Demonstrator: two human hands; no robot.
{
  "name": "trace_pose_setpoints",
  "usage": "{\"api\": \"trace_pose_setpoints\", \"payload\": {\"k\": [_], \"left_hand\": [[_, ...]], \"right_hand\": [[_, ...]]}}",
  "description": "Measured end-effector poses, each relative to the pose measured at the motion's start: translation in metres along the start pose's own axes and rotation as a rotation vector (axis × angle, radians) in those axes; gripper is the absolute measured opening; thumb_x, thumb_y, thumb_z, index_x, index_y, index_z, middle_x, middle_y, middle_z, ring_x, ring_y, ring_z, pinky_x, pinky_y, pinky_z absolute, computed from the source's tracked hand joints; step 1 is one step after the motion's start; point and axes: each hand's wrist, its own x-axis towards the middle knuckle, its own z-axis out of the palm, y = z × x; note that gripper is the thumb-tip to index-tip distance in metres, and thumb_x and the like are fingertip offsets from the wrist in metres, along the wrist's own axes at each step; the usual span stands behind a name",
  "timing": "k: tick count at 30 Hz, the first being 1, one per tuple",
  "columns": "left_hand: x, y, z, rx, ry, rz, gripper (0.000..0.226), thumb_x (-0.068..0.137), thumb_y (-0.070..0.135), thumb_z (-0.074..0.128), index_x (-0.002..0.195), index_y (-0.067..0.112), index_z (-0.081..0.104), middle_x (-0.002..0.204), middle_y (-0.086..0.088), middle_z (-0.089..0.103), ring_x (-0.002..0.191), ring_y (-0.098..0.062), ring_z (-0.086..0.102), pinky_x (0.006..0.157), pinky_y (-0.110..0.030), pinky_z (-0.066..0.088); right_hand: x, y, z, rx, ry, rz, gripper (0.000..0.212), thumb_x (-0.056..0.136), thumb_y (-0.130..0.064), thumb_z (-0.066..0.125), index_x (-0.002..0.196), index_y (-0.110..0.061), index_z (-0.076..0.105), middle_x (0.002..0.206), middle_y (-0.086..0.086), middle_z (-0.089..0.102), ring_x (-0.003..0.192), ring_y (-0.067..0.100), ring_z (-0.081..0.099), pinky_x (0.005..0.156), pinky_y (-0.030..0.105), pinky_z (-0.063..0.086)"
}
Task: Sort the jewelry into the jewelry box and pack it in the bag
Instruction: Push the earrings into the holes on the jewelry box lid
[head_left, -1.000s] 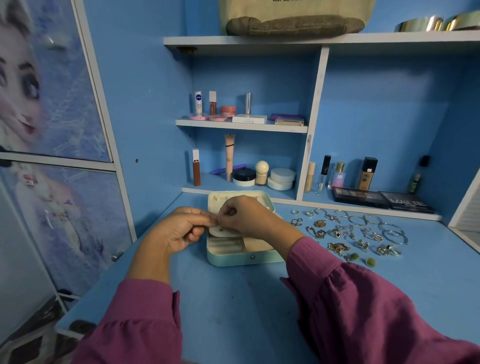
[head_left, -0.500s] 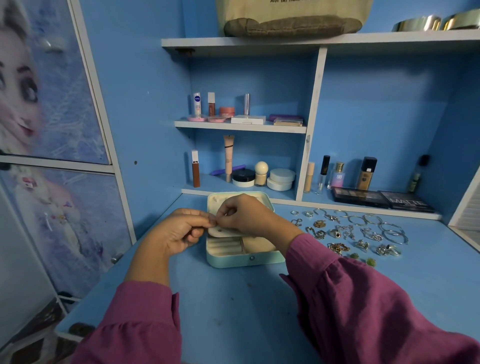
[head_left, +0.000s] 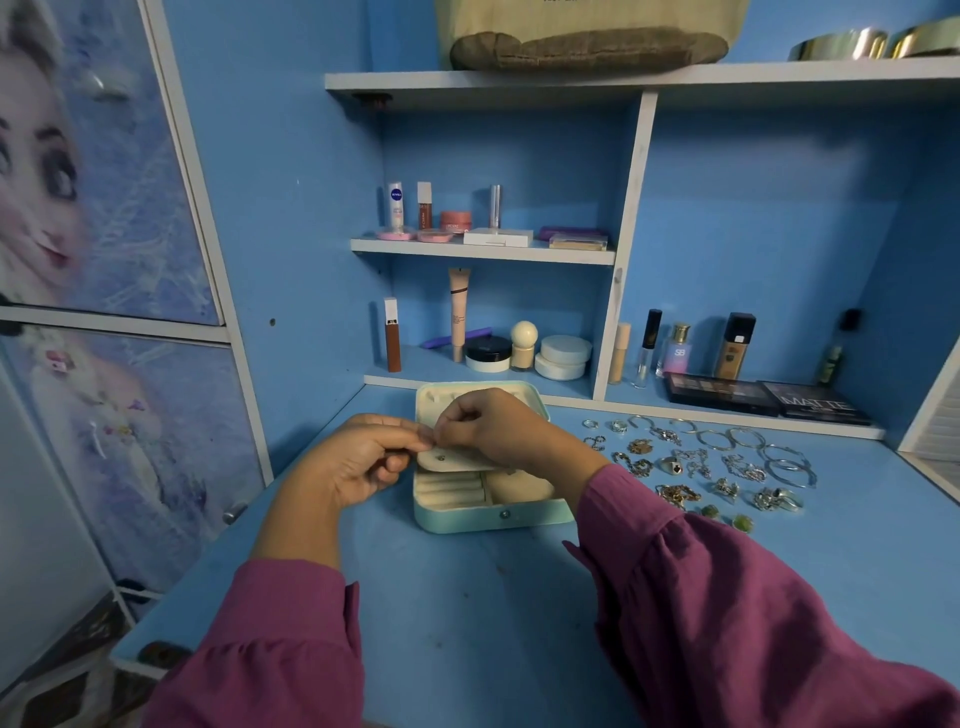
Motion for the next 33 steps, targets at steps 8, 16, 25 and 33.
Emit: {"api": "trace_pose_setpoints", "payload": {"k": [8,16,25,33], "left_hand": [[-0.001,0.001,0.001,0.011,0.001,-0.001,0.018,0.082,-0.013,0.054,0.081,-0.001,0.067,0.050,-0.002,0.055,0.034,-0.003,0.035,0.032,-0.010,0.024],[-0.002,0.001,0.002,0.021,-0.003,0.002,0.018,0.083,-0.014,0.053,0.083,-0.002,0.066,0.046,0.000,0.054,0.034,-0.002,0.035,0.031,-0.010,0.024],[-0.002,0.001,0.001,0.013,-0.002,0.000,0.016,0.083,-0.013,0.054,0.083,-0.002,0.066,0.048,-0.002,0.056,0.034,-0.002,0.036,0.031,-0.011,0.025],[0.000,-0.001,0.001,0.022,0.016,0.007,0.021,0.082,-0.013,0.057,0.073,0.000,0.071,0.053,-0.005,0.051,0.034,-0.003,0.034,0.032,-0.010,0.023]], "right_hand": [[-0.001,0.004,0.002,0.041,0.030,0.001,0.011,0.085,-0.022,0.070,0.079,-0.015,0.066,0.066,-0.010,0.056,0.056,-0.001,0.049,0.043,0.003,0.033],[-0.005,0.004,0.000,0.053,0.023,-0.006,0.014,0.084,-0.024,0.071,0.075,-0.017,0.064,0.064,-0.010,0.054,0.046,-0.006,0.048,0.039,0.005,0.030],[0.001,0.009,0.003,-0.049,0.036,-0.045,0.008,0.085,-0.020,0.068,0.080,-0.015,0.065,0.073,-0.009,0.058,0.066,0.002,0.050,0.060,0.010,0.039],[0.003,-0.002,-0.004,-0.381,-0.025,-0.167,0.012,0.088,-0.023,0.062,0.091,-0.014,0.070,0.083,-0.006,0.060,0.071,0.008,0.051,0.057,0.014,0.040]]}}
